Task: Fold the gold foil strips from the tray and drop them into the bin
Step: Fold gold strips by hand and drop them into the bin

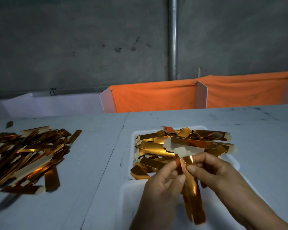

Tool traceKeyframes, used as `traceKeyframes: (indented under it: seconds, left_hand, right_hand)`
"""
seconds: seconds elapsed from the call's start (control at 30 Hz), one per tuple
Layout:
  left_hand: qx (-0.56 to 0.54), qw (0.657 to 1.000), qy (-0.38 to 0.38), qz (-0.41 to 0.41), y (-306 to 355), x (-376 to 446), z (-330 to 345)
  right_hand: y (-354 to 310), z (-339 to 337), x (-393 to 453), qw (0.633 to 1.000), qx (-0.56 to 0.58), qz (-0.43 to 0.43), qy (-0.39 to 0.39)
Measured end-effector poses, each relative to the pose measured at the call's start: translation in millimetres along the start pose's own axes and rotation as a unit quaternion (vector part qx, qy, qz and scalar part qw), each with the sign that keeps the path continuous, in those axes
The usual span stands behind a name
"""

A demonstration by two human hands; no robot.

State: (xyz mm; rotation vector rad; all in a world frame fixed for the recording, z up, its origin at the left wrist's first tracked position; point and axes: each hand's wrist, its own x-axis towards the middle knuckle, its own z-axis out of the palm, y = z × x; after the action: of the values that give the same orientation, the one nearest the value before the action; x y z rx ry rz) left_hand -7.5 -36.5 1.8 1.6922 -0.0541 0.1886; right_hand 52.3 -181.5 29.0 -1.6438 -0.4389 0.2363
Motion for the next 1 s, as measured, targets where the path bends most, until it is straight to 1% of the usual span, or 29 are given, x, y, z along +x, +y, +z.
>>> traceKeyframes:
  seconds: [0.07, 0.17, 0.27, 0.37, 0.5, 0.6, 0.7, 0.8, 0.87, 0.9, 1.0]
  left_hand:
    - [0.033, 0.999, 0.008, -0.009, 3.0, 0.8, 6.3]
    - [0.132, 0.991, 0.018, 0.007, 9.7, 0.2, 13.1]
    - [0.196, 0.98, 0.018, 0.003, 13.9, -0.7, 12.8]
    - [0.27, 0.963, 0.005, -0.012, 18.2, -2.2, 14.9]
    - [0.312, 0.95, -0.017, 0.0, 16.1, -2.0, 16.9]
    - [0.341, 0.94, 0.01, 0.025, 11.1, -3.4, 15.9]
    - [0.36, 0.931, 0.053, 0.039, 8.4, -6.7, 17.4]
    - [0.363, 0.929, 0.058, 0.039, 6.7, -5.9, 19.4]
    - [0.363, 0.929, 0.065, 0.038, 6.3, -4.3, 19.0]
    - [0.36, 0.93, 0.071, 0.037, 6.1, -3.3, 18.4]
    - [0.357, 0.929, 0.092, 0.037, 6.5, -1.3, 16.9]
  right_hand:
    - [1.4, 2.2, -1.7, 0.999, 0.033, 0.016, -0.014]
    - [0.2, 0.1, -5.1, 0.994, 0.083, 0.05, -0.057]
    - [-4.2, -6.7, -7.1, 0.987, 0.13, 0.065, -0.069]
    - [-6.6, -10.2, -7.6, 0.991, 0.117, 0.045, -0.051]
    - [-2.6, -12.1, -6.2, 0.992, 0.109, 0.043, -0.038]
    - [0.0, -13.7, -5.8, 0.994, 0.097, 0.045, -0.028]
    - [1.3, -13.7, -6.4, 0.992, 0.122, 0.036, -0.006]
    - [1.8, -13.6, -7.1, 0.991, 0.132, 0.018, 0.016]
    - [1.2, -14.7, -6.9, 0.994, 0.11, -0.001, 0.015]
    - [0.2, -15.1, -6.8, 0.997, 0.081, -0.015, 0.009]
    - [-2.9, -14.2, -6.2, 0.996, -0.053, -0.066, -0.006]
